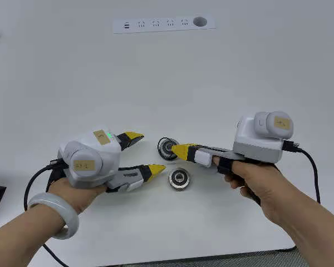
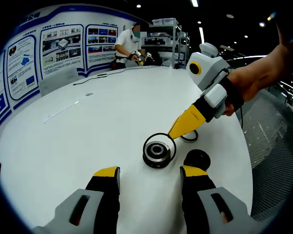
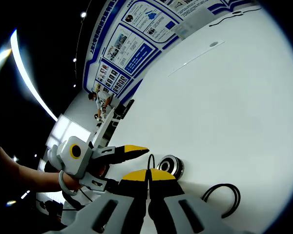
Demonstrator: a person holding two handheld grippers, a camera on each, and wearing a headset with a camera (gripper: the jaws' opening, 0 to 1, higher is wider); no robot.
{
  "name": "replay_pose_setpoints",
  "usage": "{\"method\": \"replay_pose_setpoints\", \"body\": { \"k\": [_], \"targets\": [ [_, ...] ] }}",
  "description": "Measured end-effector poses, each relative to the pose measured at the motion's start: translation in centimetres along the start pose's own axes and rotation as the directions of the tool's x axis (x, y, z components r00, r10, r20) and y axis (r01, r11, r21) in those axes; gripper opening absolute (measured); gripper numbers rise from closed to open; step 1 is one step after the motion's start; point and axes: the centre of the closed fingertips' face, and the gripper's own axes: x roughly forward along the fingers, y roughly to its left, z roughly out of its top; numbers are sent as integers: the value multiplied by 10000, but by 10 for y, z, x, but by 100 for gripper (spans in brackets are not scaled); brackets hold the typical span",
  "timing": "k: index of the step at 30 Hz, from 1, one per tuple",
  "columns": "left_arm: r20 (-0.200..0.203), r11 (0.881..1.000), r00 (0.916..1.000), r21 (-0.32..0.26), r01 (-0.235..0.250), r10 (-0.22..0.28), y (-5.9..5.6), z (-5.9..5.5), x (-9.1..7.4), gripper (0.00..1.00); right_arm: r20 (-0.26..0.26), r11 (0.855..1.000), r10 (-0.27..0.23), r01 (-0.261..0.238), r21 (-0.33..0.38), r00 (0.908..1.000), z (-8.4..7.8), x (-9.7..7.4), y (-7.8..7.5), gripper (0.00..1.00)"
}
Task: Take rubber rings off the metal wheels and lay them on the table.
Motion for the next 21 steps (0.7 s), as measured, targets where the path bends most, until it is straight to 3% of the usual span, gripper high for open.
{"method": "replay_pose_setpoints", "body": {
  "k": [8,21],
  "targets": [
    [-43,10000,10000,-91,-21,20,0,-3,-2,51,367,9999,-36,30,146,9993,3,-15,-1,2],
    [38,9999,10000,-160,-16,17,0,-1,-2,49,858,9933,-859,786,850,9926,-4,-49,-30,2]
  ]
}}
